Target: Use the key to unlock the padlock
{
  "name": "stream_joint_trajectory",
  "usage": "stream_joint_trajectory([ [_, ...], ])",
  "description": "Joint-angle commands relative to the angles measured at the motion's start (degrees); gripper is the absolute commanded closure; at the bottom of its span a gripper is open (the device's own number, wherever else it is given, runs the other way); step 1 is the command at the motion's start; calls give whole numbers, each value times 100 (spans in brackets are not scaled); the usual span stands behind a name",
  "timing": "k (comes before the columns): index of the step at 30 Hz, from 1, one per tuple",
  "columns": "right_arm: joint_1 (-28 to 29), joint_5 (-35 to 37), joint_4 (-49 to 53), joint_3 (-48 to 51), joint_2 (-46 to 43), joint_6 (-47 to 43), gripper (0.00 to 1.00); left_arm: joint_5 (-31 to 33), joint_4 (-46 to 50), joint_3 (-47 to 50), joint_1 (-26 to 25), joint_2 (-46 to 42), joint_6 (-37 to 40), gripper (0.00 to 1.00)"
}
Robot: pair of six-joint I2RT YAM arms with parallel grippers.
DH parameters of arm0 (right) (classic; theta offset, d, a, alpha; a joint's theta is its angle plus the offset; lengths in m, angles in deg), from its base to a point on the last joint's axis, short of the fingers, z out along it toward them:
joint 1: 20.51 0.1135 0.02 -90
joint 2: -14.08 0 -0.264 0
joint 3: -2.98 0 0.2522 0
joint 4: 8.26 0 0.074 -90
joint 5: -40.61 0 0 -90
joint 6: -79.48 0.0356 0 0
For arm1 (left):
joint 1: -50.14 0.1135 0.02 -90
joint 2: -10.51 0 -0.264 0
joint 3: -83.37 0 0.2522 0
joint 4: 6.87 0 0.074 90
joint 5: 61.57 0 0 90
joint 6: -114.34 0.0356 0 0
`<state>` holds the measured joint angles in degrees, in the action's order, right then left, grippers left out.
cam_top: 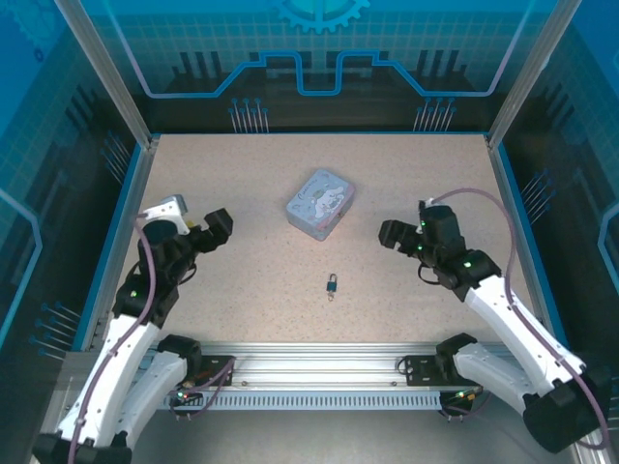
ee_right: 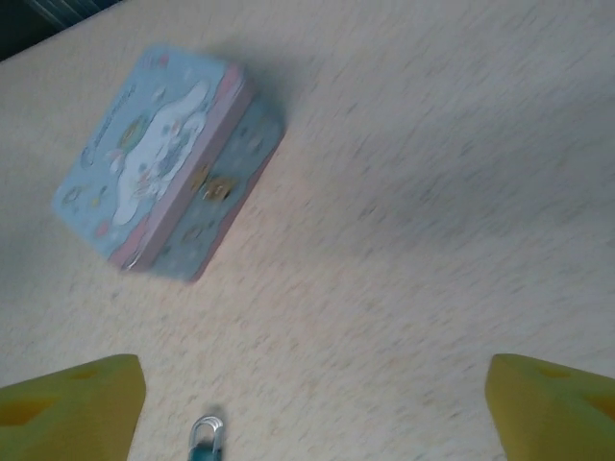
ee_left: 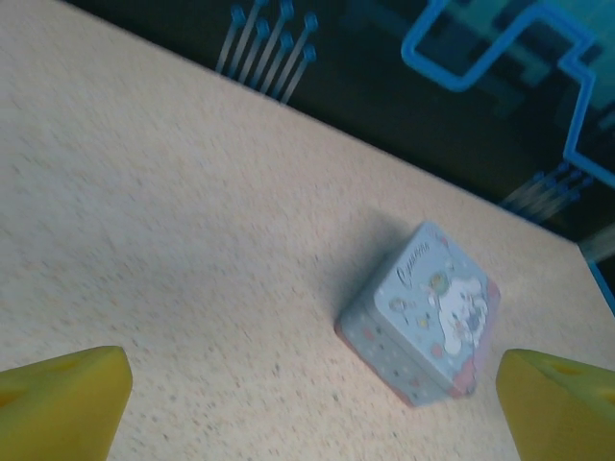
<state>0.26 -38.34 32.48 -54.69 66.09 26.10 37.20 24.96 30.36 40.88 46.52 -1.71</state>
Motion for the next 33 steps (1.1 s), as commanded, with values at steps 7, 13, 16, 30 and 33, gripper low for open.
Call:
stream_joint_trajectory([
  [7,-1340,416,-895,759,-486,-1531,0,1269,-311,693,64,-234,1097,1],
  [13,-1561,480,-2468,1746,-503,-2028,0,1273,-1242,1533,64,-88,1198,1],
  [16,-1661,459,-3167,2011,-64,-2285,0,1408,-1795,1948,64,269,1128,1],
  [30,-1681,-102,-6274,2320,2010,-3500,0,1079,-4088,2074,117,2727,2164,1],
  [33,-1718,-308,-6734,2353,2250,-3636,0,793,-4659,2070,117,3051,2402,1],
])
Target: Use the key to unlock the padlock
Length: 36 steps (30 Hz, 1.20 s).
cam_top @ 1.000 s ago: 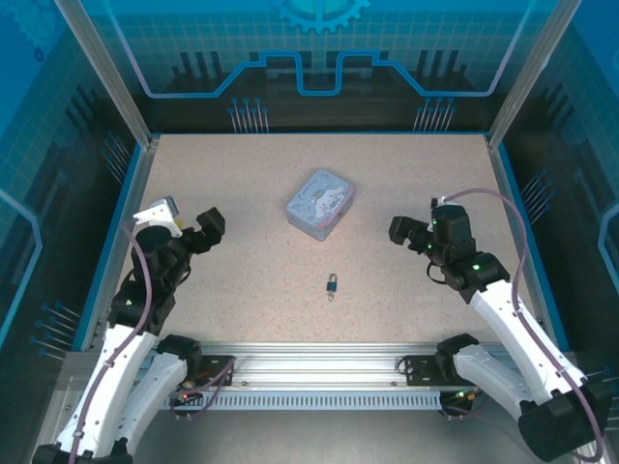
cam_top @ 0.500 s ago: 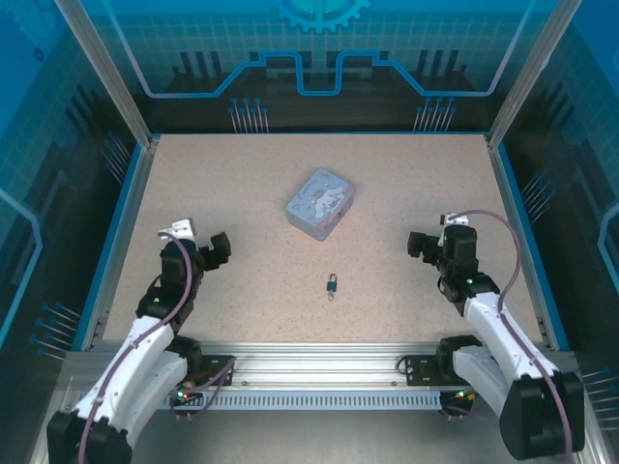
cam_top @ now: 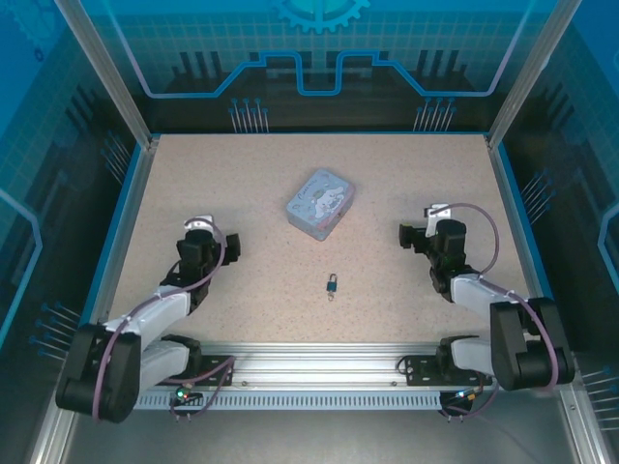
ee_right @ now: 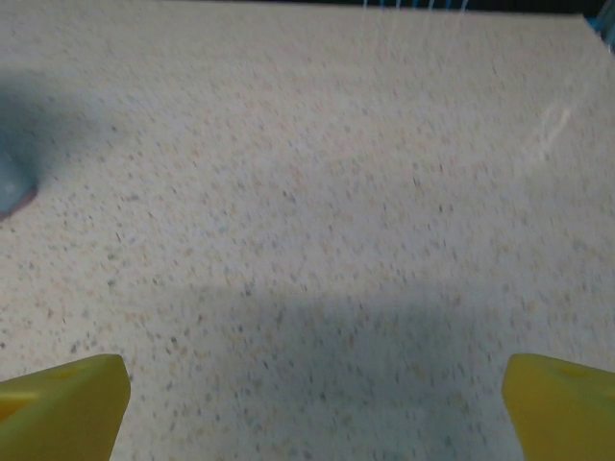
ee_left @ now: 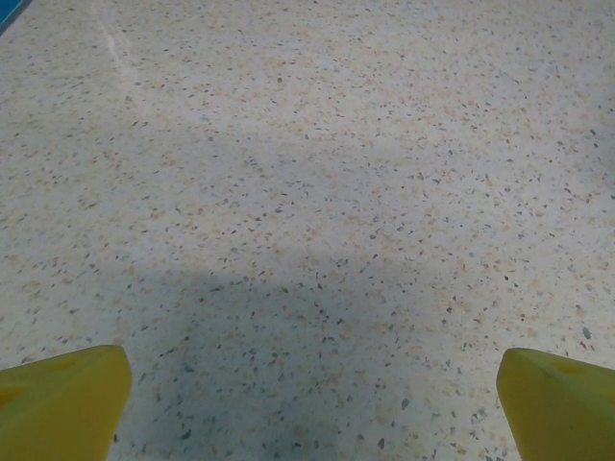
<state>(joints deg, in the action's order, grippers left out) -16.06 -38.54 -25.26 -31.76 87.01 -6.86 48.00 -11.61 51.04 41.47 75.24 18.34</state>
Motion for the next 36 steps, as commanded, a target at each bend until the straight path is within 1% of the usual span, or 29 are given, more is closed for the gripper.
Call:
stream_joint_trajectory([
  [1,-116,-377,-1132,85,276,-320,0,-358,-1265,35,66,274,456,1],
  [3,-123,-534,-1865,251,723,-312,0,-595,-1843,64,81,557,660,1],
  [5,-105,-602,-2397,301,1177,-352,0,-823,-2229,6,114,865,815,1],
  [6,-100,-606,-2391,240,1265,-374,0,-944,-2425,-27,136,1014,870,1],
  [7,-101,-617,-1932,84,1170,-371,0,-1061,-2586,-48,154,1151,920,1],
  [10,-108,-489,-1207,-368,1296,-313,0,-1260,-2596,-252,187,1446,1187,1],
  [12,-105,-540,-1258,-351,1310,-323,0,-1421,-3250,-160,289,1825,1256,1],
  [13,-108,-540,-1316,-332,1317,-335,0,-1389,-3216,-157,351,1835,1152,1],
  [14,-109,-541,-1307,-333,1319,-332,0,-1674,-3167,-137,519,1804,1025,1],
  [15,-98,-533,-1307,-336,1316,-345,0,-1870,-3435,-67,628,1909,965,1],
  [17,-67,-508,-1298,-345,1321,-370,0,-1899,-4169,35,744,2441,845,1],
  [18,-50,-539,-1280,-351,1329,-398,0,-1888,-4113,-6,801,2468,787,1],
  [19,-50,-539,-1283,-355,1325,-395,0,-1849,-3561,-131,862,2314,647,1],
  [20,-54,-548,-1274,-365,1332,-398,0,-1791,-3405,-317,922,2387,573,1],
  [22,-50,-540,-1276,-355,1327,-397,0,-1783,-3294,-366,946,2383,531,1],
  [23,-44,-541,-1283,-355,1329,-405,0,-1772,-3410,-341,946,2416,539,1],
  [36,-54,-552,-1261,-373,1328,-393,0,-1775,-3375,-349,945,2404,547,1],
])
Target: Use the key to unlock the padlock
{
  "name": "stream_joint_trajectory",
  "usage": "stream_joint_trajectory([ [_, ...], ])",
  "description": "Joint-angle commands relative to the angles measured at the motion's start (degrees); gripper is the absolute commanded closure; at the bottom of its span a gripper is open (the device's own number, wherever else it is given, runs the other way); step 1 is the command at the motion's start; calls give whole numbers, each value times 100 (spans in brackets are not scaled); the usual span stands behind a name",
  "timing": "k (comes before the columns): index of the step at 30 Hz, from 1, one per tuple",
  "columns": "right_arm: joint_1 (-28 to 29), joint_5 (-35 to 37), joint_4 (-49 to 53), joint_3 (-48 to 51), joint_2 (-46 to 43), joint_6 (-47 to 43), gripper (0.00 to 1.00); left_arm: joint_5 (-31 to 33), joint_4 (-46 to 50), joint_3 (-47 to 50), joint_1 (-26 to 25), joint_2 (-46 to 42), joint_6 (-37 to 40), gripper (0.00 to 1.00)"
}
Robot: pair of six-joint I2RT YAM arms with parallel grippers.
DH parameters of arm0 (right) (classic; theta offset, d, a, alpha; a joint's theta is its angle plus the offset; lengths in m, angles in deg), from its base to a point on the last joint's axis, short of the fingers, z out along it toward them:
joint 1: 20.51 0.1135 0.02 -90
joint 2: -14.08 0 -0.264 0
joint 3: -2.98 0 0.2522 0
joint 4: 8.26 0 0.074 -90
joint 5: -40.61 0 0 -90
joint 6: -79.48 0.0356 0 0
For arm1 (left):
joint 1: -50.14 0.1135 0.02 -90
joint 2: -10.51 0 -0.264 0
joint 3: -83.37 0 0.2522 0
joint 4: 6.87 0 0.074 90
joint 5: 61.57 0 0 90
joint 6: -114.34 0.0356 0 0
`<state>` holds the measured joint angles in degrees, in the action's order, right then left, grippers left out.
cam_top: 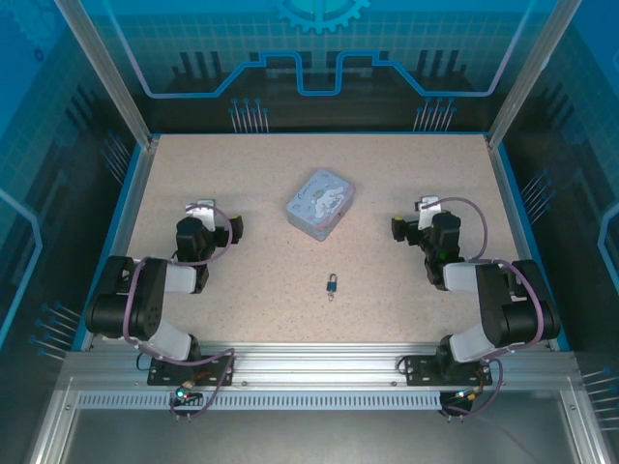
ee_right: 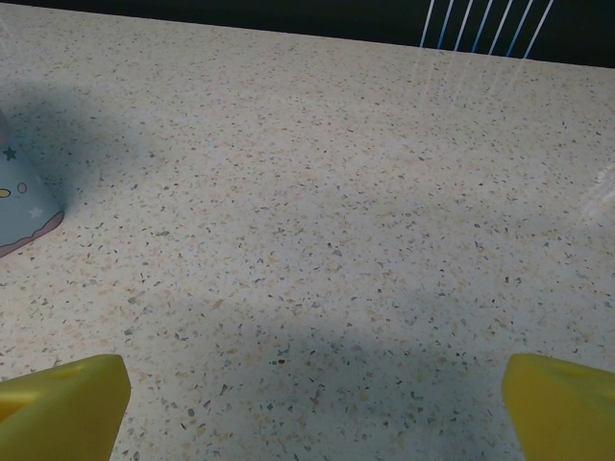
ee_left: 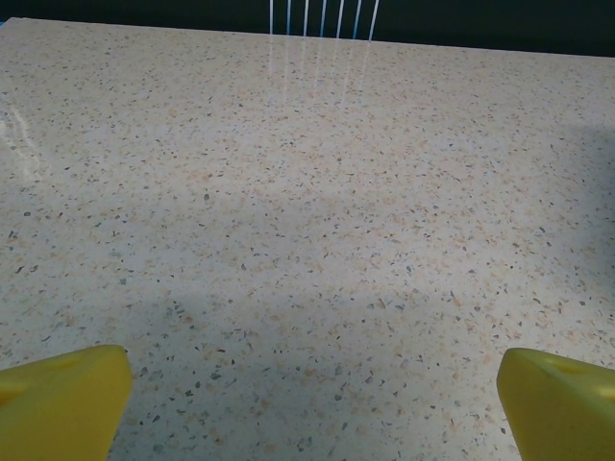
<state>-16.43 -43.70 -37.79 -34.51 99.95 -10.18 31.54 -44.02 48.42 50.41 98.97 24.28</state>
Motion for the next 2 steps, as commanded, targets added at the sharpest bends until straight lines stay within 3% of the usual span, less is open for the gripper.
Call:
stream_joint_trajectory([
  [1,-14,-38,-13,-97,36,-65,0,-129,-129,-86,49,30,-41,1],
  [2,-15,-41,-13,-98,34,-65,0,-129,-134,-87,50,26,-47,1],
])
